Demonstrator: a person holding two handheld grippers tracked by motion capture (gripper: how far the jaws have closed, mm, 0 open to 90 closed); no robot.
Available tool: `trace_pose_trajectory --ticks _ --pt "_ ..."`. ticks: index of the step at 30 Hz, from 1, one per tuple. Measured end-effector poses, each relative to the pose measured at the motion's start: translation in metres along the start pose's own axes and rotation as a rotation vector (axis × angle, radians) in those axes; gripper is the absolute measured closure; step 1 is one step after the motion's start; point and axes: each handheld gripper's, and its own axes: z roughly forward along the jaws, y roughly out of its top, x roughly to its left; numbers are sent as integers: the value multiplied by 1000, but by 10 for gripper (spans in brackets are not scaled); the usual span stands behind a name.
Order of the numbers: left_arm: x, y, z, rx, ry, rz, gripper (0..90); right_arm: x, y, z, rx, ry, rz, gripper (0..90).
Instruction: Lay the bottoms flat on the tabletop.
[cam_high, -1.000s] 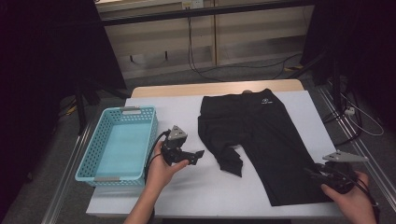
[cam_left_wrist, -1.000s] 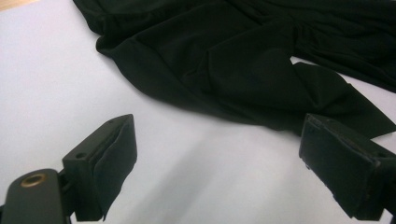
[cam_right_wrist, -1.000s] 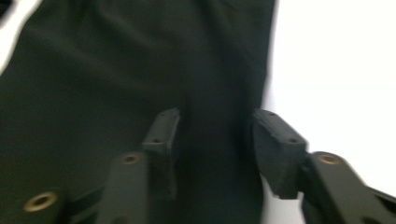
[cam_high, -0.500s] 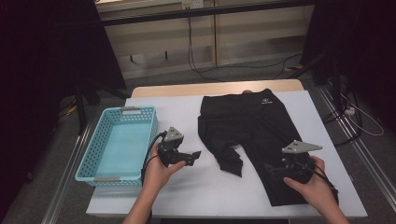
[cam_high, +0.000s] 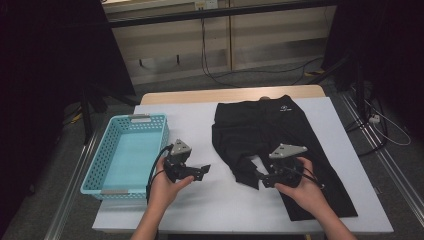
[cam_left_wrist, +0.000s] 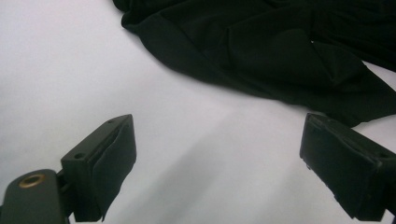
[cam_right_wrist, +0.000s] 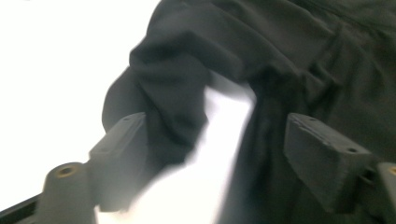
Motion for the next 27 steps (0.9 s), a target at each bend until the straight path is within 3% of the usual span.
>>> trace_pose_trajectory --ticks 3,9,12,14,15,16,17,20,24,27 --pt "1 -3 -3 -8 11 -16 109 7 12 13 -12 -3 -27 349" --pt "1 -11 -7 10 20 -17 108 18 26 31 -13 25 -47 427" --pt "3 -13 -9 13 30 -21 108 28 33 44 15 23 -83 482" --pt "4 -15 -11 14 36 -31 106 32 34 53 53 49 -111 577" --pt "4 -16 -11 11 36 -35 106 34 33 57 71 32 -131 581" --pt "4 -16 -11 15 38 -30 106 35 31 62 87 38 -152 774" --pt "4 -16 -11 16 37 -29 106 34 32 61 79 34 -143 857" --pt "4 -16 -11 17 37 -24 107 29 34 55 57 36 -124 882" --pt "3 -17 -12 20 35 -25 107 8 35 40 11 46 -35 886" --pt "4 -17 -13 19 38 -24 107 -11 33 32 -14 28 29 886"
